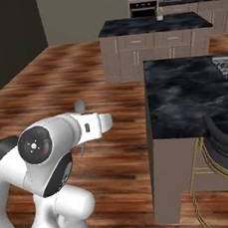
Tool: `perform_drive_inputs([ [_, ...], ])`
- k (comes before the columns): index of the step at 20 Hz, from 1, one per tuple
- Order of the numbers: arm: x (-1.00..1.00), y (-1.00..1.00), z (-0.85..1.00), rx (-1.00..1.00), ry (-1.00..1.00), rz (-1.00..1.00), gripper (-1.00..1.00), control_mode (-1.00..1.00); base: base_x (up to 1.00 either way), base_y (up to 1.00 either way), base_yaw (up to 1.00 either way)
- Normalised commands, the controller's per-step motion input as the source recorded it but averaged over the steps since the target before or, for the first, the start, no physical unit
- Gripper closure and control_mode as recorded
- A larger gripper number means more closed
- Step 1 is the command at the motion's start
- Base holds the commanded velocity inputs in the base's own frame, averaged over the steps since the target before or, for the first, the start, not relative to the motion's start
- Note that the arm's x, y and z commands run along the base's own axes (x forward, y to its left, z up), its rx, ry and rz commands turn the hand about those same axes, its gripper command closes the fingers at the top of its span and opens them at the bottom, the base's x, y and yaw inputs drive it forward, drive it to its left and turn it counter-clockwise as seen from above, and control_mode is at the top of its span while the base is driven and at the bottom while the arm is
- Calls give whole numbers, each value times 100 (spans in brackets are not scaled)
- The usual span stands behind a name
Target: Pick up the metallic utensils from the counter and place them in the open drawer. Make sure not to pick up any wooden utensils.
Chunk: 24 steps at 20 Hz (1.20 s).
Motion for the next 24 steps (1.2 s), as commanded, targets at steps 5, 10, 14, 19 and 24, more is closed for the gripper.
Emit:
perform_drive_inputs([
  [5, 0, 0, 0, 0, 0, 0, 100, 100, 51, 100, -10],
  [10, 0, 0, 0, 0, 0, 0, 100, 100, 61, 100, -12],
  [14, 0, 0, 0, 0, 0, 0, 100, 100, 81, 100, -20],
  [19, 0, 0, 0, 0, 0, 0, 100, 100, 100, 100, -24],
  [24, 0, 0, 0, 0, 0, 0, 100, 100, 100, 100, -38],
])
